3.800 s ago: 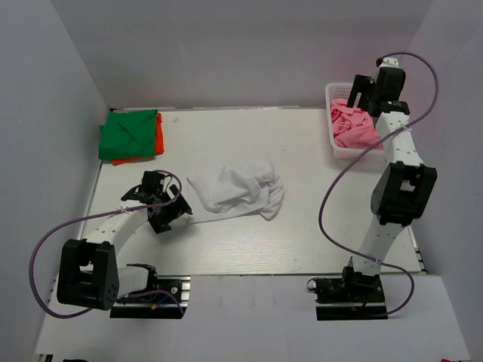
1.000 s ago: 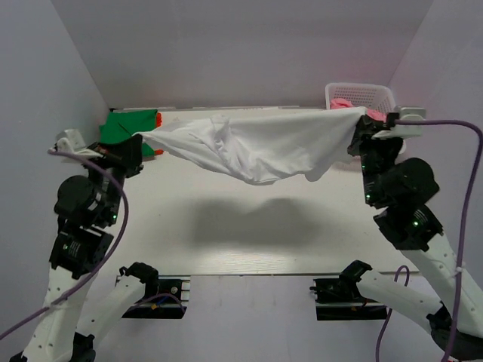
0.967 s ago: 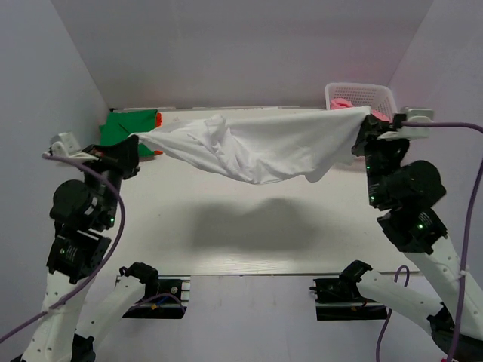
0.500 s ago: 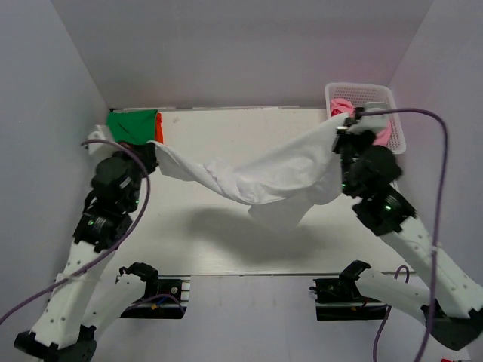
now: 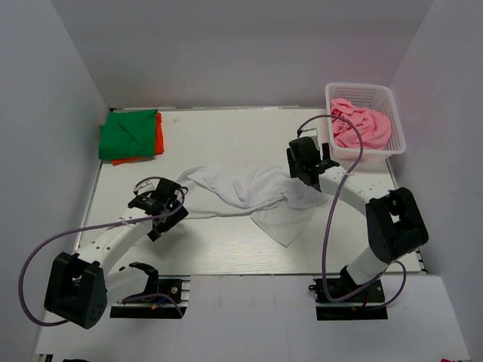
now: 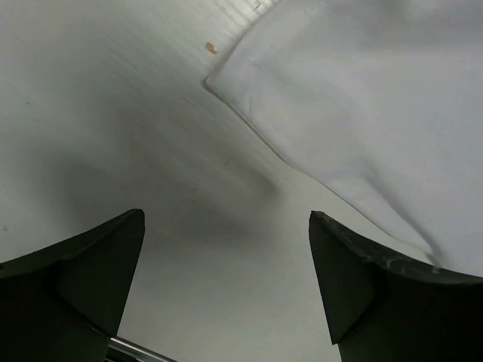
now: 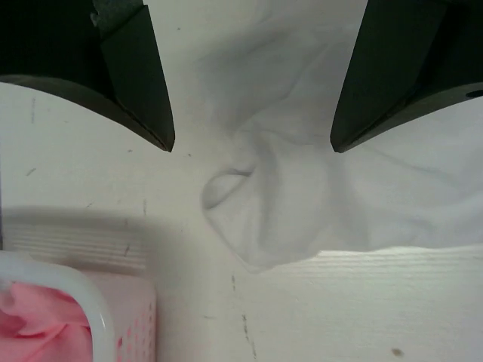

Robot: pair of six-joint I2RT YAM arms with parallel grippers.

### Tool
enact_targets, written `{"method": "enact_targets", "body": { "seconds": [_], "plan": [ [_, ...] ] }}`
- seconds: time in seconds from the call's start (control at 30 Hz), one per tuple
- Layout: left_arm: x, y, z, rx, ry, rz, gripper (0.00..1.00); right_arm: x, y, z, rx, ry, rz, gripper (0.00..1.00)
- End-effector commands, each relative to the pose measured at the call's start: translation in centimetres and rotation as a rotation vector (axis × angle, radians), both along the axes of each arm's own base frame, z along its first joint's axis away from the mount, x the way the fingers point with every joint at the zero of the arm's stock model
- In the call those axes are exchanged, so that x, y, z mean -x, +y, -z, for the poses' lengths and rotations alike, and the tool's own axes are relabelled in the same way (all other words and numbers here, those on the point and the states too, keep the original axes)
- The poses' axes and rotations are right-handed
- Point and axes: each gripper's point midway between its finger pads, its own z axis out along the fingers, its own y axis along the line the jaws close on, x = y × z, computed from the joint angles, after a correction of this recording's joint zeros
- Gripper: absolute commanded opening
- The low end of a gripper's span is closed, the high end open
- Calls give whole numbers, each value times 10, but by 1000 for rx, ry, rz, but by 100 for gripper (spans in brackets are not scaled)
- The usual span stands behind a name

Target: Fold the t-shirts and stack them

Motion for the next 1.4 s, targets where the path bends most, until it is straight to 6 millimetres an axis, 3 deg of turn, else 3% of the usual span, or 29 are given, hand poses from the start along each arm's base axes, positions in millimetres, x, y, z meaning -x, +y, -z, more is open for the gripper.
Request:
{"method": "enact_targets", "body": {
  "seconds": [0.0,0.17,0.33,0.37,0.4,0.43,0.6,0.63,0.67,0.7,0.73,0.77,0.8,0.83,0.93,1.0,1.07,1.17,1.2,1.27,1.37],
  "plan": [
    [-17,-7,-32,32,-99,-10,100,-16,29,-60,-195,-137,-28,90],
    [-59,-29,-73,89,-275,105,100,4,39,-63,-300,-102,-74,90],
    [-104,-58,-95,109,-332,252,100,31,36,-37,-348,-1,-41,90],
    [-111,-66,-94,123,-324,278,100,36,35,-33,-354,10,-39,90],
    [-119,-74,-81,115,-286,306,100,42,30,-24,-349,31,-21,90],
    [-134,-80,-90,107,-305,327,100,47,27,-20,-358,35,-5,90],
    [-171,-119,-71,94,-230,463,100,60,0,-8,-336,41,76,90],
    [-182,-130,-79,90,-242,473,100,65,-11,0,-310,54,111,90],
    [-187,-136,-59,66,-187,504,100,66,-18,3,-302,61,131,90],
    [-191,-142,-55,43,-174,518,100,70,-21,6,-300,70,138,90],
    [-203,-144,-63,26,-176,509,98,74,-27,12,-295,84,155,90],
    [-204,-149,-58,0,-155,544,98,75,-31,13,-305,87,164,90],
    [-205,-154,-40,-20,-106,555,96,77,-31,17,-313,97,166,90],
    [-211,-155,-43,-33,-97,549,96,78,-38,20,-313,102,184,90],
    [-217,-162,-26,-83,-50,563,95,80,-38,24,-340,116,174,90],
    [-222,-167,-23,-95,-46,567,90,79,-28,27,-390,137,132,90],
    [-218,-168,-8,-121,7,575,85,80,-17,26,-413,160,52,87],
    [-221,-171,-5,-148,23,577,67,83,-9,27,-430,180,-11,86],
    [-219,-168,0,-163,40,573,57,84,-9,26,-428,176,-19,86],
    [-218,-170,0,-172,37,579,49,84,-9,25,-429,171,-18,86],
    [-218,-165,0,-200,41,568,23,88,-12,29,-426,177,-8,86]
  ]
}}
